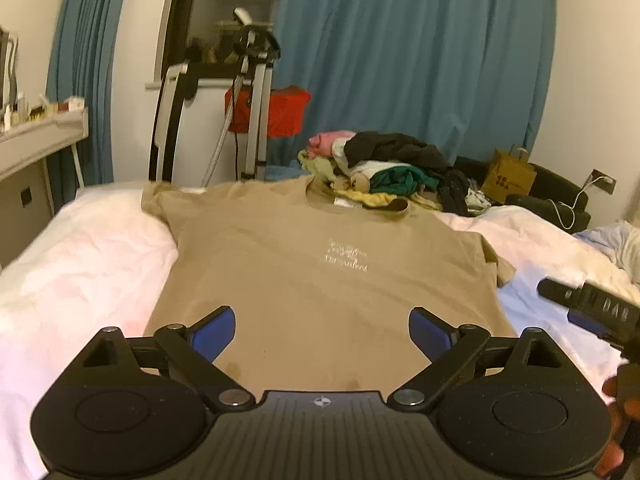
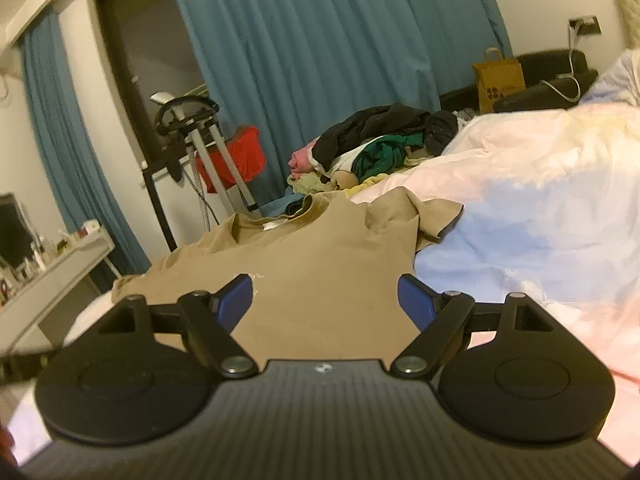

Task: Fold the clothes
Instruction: 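Move the right tool to the nearest sleeve and grasp it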

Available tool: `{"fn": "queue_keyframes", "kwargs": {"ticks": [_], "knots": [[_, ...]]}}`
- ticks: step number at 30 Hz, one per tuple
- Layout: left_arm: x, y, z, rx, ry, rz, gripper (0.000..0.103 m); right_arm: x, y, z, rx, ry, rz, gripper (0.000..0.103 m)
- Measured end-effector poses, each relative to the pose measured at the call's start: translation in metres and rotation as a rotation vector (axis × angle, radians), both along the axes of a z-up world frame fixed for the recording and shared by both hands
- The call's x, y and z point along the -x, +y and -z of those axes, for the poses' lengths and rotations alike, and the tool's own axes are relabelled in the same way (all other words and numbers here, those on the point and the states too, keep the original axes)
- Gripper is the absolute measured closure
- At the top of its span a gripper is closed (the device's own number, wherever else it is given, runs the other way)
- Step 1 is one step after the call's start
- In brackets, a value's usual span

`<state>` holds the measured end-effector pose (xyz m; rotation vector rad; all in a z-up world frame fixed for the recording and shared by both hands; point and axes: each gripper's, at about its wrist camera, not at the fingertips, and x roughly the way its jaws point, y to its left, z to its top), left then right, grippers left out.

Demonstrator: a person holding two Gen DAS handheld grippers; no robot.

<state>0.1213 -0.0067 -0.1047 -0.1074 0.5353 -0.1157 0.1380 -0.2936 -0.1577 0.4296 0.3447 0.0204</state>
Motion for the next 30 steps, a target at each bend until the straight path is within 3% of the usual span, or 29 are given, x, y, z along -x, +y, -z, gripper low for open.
{"fn": "queue_keyframes", "kwargs": {"ticks": [2,4,12,14,16,17,19,27,30], "knots": [[-0.004,0.003,0.006,0.017,0.021,-0.001,0.008,-0.011,-0.013,0.005,-0.048,0.007,0.016,0.021],[-0.006,0.005,0.01,0.027,0.035,-0.006,0.008,-0.023,-0.026,0.012,-0.087,0.022,0.034,0.028],[-0.012,0.004,0.018,0.024,0.041,-0.017,0.008,-0.075,-0.084,0.042,-0.229,0.056,0.067,0.031],[-0.012,0.004,0.02,0.025,0.044,-0.022,0.008,-0.091,-0.109,0.056,-0.33,0.076,0.097,0.032],[-0.014,0.005,0.022,0.05,0.051,-0.019,0.008,-0.105,-0.136,0.074,-0.469,0.118,0.159,0.044],[-0.015,0.006,0.024,0.072,0.057,-0.015,0.008,-0.111,-0.148,0.085,-0.553,0.119,0.175,0.045],[-0.022,0.006,0.026,0.104,0.066,0.003,0.008,-0.128,-0.163,0.101,-0.625,0.132,0.174,0.048],[-0.052,-0.018,0.045,0.072,0.087,0.054,0.008,-0.211,-0.164,0.118,-0.514,0.128,0.032,0.063],[-0.066,-0.025,0.056,0.063,0.123,0.054,0.008,-0.227,-0.165,0.119,-0.497,0.122,0.027,0.092]]}}
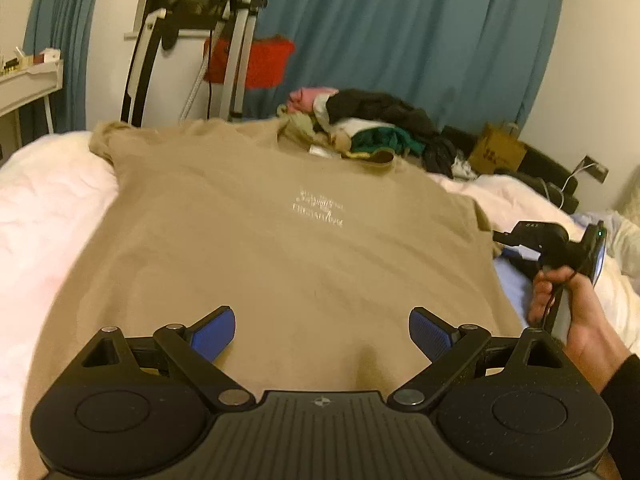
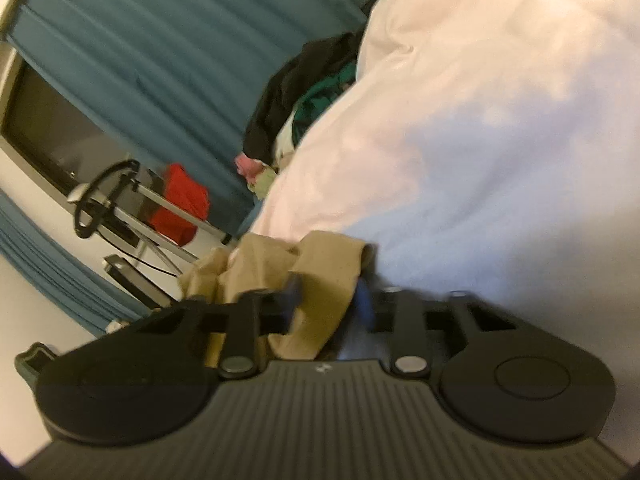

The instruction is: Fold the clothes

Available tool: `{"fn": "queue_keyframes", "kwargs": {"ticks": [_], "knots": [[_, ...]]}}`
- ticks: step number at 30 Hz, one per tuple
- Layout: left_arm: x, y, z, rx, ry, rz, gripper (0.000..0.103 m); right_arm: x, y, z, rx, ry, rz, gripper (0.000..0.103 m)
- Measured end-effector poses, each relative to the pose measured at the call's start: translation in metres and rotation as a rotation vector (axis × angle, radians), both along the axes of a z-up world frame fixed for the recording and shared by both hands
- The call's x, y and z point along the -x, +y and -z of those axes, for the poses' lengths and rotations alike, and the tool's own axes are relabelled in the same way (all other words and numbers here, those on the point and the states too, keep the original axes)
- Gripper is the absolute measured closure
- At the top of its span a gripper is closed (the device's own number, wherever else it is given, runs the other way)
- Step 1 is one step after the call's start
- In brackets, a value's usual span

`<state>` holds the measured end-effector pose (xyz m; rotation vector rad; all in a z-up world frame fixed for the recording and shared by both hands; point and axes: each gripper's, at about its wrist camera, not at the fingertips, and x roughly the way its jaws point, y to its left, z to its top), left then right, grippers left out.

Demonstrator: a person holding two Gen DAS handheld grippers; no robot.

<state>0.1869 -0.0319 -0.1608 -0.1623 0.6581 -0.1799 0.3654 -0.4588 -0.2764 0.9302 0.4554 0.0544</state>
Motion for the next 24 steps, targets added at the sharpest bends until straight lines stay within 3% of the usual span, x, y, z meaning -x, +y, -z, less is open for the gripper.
{"fn": "queue_keyframes", "kwargs": {"ticks": [3,8,12,15,18,22,23,24], "knots": [[-0.02,-0.005,0.004,-0.006,0.056,-0.007,0.008,-0.013,-0.004,-0.002,0.002,-0.013,0.013,0.095],[-0.038,0.001,0.001,-0.012,0.046,-0.041,0.008,-0.035,-0.019,-0.042,0.061,-0.079,0.088,0.096],[-0.047,0.01,0.003,0.006,0.077,-0.077,0.008,-0.073,-0.026,-0.067,0.231,0.01,0.12,0.096],[-0.048,0.017,0.001,0.028,0.076,-0.08,0.008,-0.077,-0.035,-0.059,0.281,0.067,0.168,0.094],[-0.042,0.019,-0.005,0.037,0.057,-0.075,0.008,-0.05,-0.053,-0.044,0.207,0.075,0.246,0.093],[-0.035,0.022,-0.006,0.053,0.043,-0.061,0.008,0.006,-0.053,-0.017,-0.039,0.044,0.3,0.089],[-0.033,0.022,-0.006,0.058,0.044,-0.057,0.008,0.018,-0.049,-0.011,-0.09,0.04,0.298,0.086],[-0.03,0.022,-0.006,0.062,0.044,-0.056,0.008,0.028,-0.043,-0.005,-0.133,0.043,0.293,0.073]]}}
